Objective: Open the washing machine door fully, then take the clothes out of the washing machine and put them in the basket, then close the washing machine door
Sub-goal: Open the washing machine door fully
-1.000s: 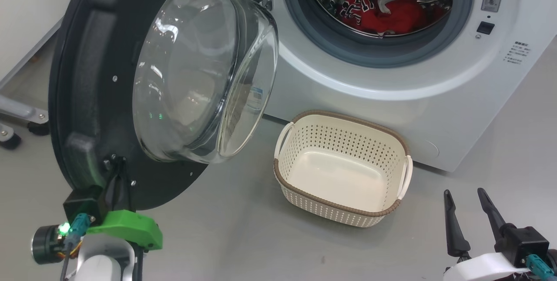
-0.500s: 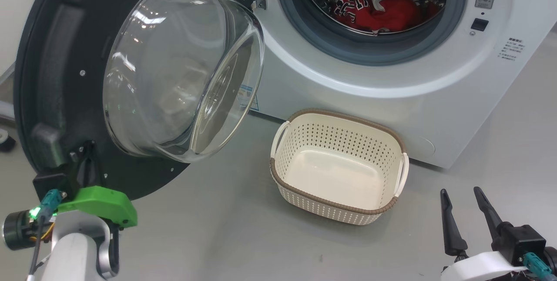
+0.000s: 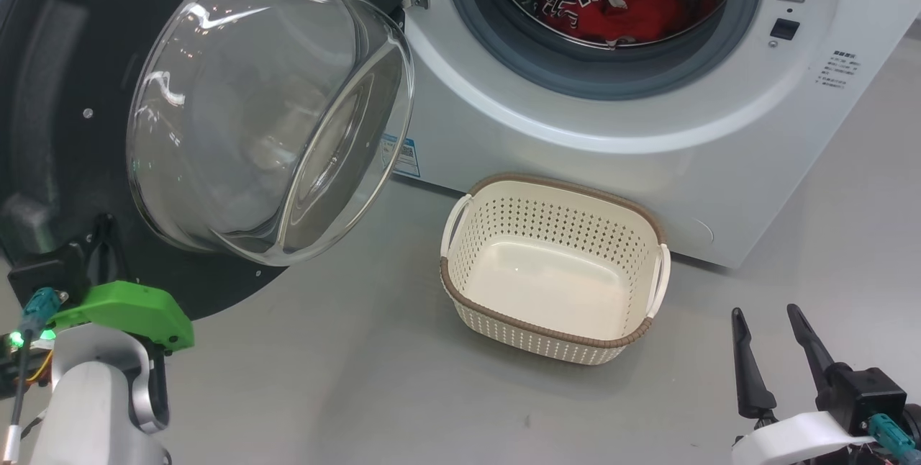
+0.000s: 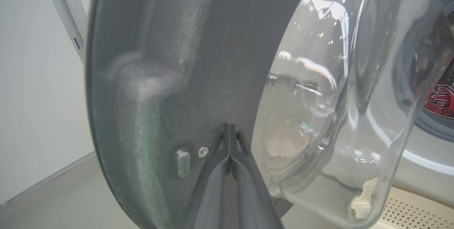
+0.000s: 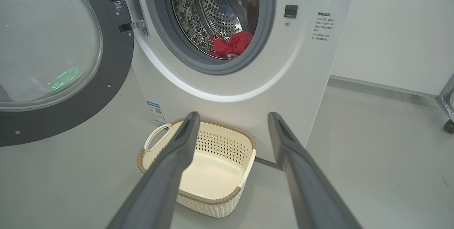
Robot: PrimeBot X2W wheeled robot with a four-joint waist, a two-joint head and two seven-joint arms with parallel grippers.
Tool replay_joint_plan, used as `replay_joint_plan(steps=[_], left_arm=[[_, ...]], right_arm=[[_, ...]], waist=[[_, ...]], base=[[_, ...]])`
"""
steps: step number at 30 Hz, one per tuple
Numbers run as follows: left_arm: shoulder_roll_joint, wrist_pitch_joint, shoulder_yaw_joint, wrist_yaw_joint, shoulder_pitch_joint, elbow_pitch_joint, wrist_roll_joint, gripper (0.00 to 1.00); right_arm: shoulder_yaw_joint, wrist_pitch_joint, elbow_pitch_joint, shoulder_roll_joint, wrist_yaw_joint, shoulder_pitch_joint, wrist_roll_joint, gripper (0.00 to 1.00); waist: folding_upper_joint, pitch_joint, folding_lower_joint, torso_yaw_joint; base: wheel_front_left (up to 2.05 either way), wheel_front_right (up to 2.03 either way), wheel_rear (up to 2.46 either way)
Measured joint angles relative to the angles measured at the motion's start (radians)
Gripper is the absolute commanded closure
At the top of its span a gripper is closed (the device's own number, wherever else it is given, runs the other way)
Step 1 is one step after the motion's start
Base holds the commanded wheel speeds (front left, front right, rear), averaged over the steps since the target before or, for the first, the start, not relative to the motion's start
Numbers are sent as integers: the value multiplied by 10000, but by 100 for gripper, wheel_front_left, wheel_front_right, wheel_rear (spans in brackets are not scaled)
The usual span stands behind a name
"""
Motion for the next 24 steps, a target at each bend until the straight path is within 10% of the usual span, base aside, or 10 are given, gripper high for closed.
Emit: replay_joint_plan(steps=[24], left_arm=[[-247, -1060, -174, 2, 675, 105, 50, 100]], right_arm=[[-115, 0, 67, 10, 27, -137, 0, 0]], waist=[[0, -134, 0, -93]], base=[[0, 0, 0]])
